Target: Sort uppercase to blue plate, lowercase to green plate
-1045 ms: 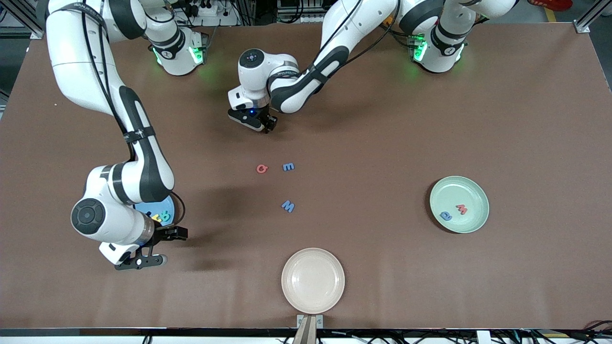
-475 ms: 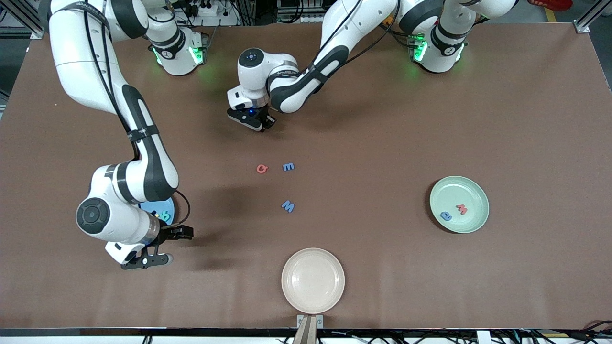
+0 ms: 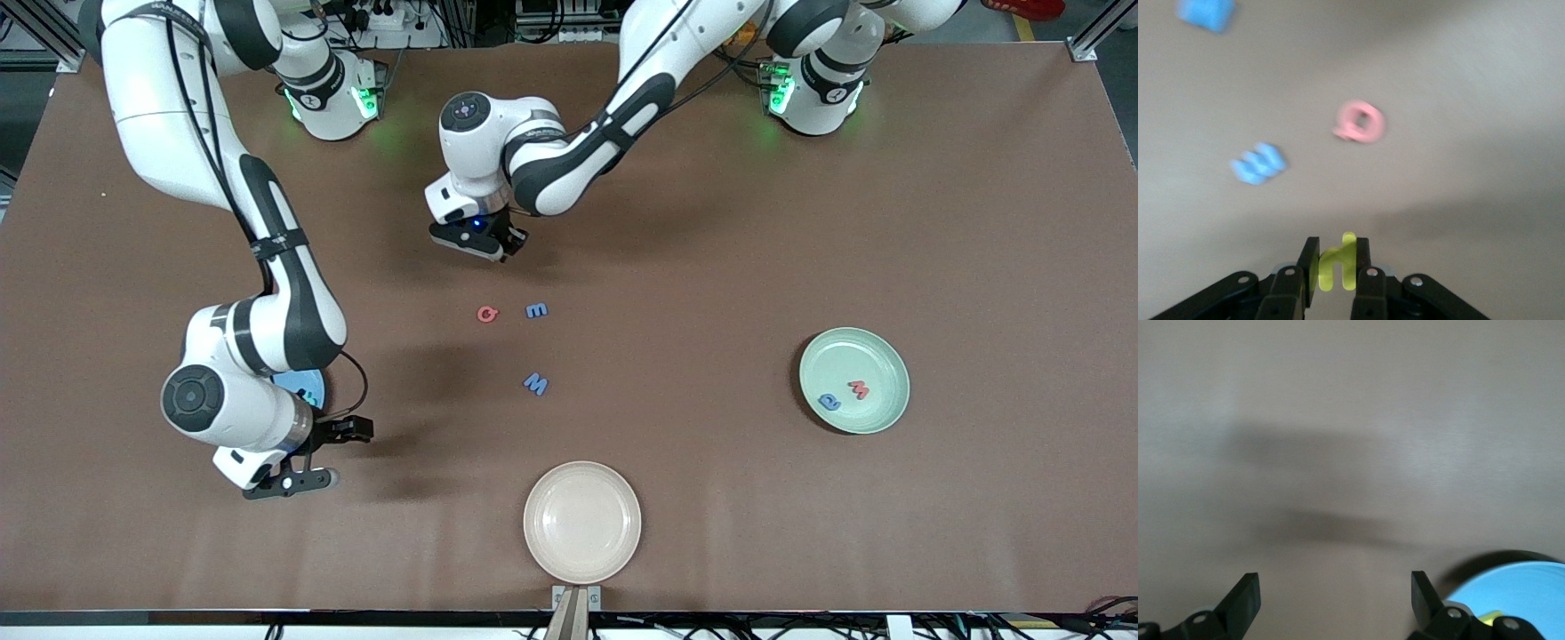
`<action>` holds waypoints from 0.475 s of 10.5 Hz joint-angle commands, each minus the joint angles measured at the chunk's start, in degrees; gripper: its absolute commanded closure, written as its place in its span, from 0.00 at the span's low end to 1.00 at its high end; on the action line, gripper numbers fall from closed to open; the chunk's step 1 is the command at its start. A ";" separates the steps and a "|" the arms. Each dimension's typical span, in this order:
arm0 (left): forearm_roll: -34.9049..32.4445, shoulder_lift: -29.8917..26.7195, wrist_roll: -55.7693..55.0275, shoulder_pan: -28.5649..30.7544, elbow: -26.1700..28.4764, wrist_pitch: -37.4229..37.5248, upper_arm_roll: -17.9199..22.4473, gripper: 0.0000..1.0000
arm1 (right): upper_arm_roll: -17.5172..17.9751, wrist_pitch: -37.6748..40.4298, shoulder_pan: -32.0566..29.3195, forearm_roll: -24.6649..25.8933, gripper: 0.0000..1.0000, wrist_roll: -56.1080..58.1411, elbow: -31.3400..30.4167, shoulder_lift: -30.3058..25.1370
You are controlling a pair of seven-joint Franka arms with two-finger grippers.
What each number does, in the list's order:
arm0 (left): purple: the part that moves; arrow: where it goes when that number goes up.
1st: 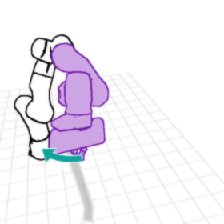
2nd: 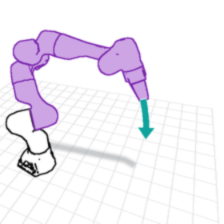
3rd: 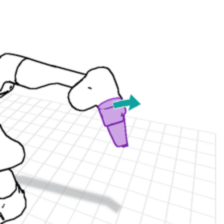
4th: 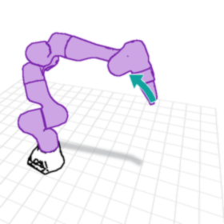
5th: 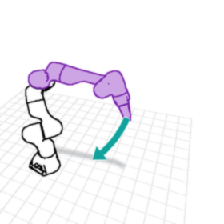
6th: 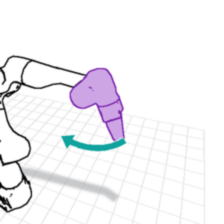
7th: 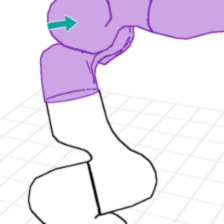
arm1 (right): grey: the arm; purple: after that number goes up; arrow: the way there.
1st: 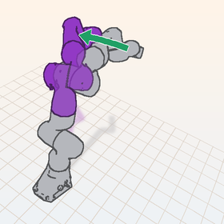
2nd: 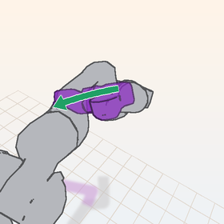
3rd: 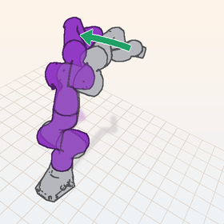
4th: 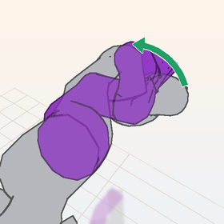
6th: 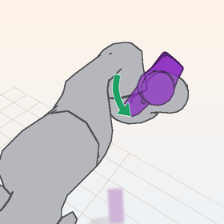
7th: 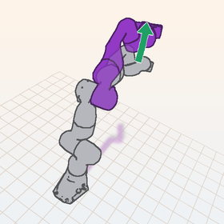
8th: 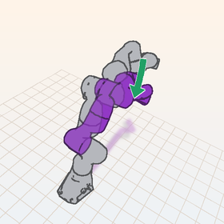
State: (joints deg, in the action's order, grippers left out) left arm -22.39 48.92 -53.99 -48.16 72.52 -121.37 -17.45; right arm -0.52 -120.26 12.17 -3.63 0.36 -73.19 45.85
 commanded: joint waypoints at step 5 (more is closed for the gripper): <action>4.28 -14.64 24.23 24.82 9.90 12.04 -1.97 1.00 | -0.09 -1.11 14.53 0.91 0.00 4.37 1.83 2.83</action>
State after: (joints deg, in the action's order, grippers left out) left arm -19.85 38.71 -36.63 -29.94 75.23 -108.91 -18.32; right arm -0.25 -120.60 24.68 -3.16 1.66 -73.07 46.67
